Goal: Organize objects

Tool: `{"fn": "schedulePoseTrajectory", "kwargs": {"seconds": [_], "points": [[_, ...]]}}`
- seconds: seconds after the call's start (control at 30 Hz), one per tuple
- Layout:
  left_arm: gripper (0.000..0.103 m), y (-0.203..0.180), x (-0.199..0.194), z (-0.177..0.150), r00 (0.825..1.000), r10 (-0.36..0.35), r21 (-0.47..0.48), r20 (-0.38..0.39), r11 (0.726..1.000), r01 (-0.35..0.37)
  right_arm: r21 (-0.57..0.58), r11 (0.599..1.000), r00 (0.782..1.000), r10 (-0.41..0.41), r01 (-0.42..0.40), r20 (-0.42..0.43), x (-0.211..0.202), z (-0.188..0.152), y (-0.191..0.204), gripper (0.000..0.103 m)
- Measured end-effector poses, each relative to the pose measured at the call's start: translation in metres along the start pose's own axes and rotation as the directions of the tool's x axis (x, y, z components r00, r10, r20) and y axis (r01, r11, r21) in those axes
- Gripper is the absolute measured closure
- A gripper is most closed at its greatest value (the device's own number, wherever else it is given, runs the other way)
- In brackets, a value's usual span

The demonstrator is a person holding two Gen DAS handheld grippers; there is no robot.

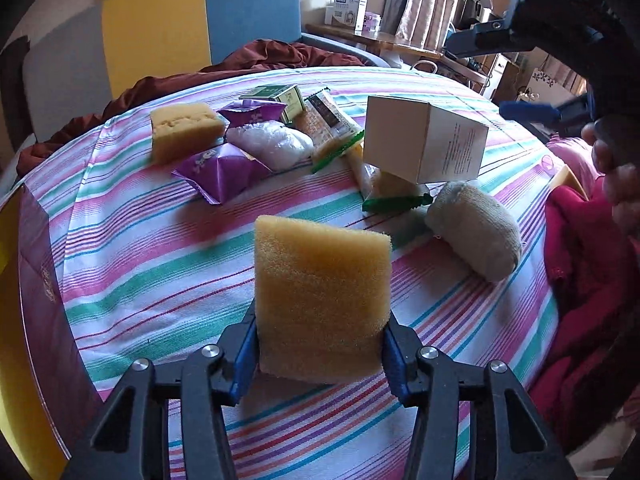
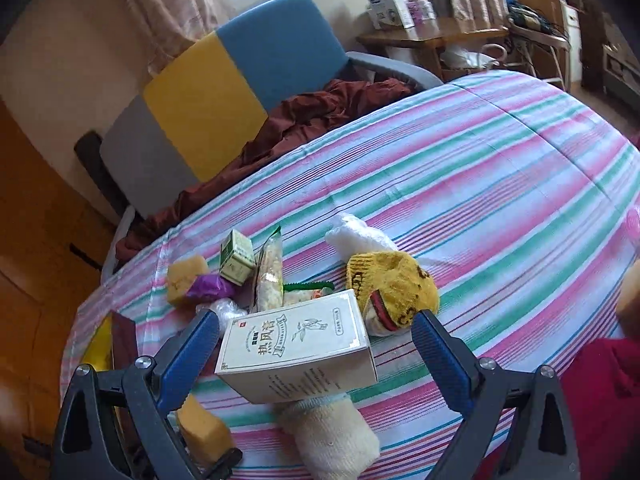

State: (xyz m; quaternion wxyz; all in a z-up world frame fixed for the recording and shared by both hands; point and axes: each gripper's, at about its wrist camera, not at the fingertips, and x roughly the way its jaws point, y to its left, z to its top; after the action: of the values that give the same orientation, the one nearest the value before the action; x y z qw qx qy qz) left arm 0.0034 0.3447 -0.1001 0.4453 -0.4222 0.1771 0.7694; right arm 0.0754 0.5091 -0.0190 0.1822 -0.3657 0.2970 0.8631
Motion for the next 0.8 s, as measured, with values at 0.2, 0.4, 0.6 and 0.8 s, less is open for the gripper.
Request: {"fn": "schedulePoseTrajectory", "kwargs": {"seconds": [0.2,0.4,0.6,0.8], "points": [[0.050,-0.003,-0.001,-0.003,1.000,-0.005,0.003,0.022,1.000,0.005,-0.505,0.863,0.984,-0.084,-0.006,-0.155,0.000,0.000,0.059,0.004],[0.050,0.000,-0.002,-0.001,0.999,-0.021,-0.004,0.032,1.000,0.022,-0.762,0.647,0.935,-0.257,-0.022,-0.245,0.021,-0.019,0.074,0.004],[0.050,0.000,-0.002,-0.002,0.999,-0.027,-0.002,0.042,1.000,0.027,-0.850,0.518,0.893,-0.335,-0.093,-0.302,0.050,-0.012,0.086,0.004],[0.049,-0.002,-0.001,-0.005,0.998,-0.016,0.008,0.054,1.000,0.016,-0.879,0.444,0.842,-0.396,-0.173,-0.366,0.082,-0.011,0.089,0.004]]}}
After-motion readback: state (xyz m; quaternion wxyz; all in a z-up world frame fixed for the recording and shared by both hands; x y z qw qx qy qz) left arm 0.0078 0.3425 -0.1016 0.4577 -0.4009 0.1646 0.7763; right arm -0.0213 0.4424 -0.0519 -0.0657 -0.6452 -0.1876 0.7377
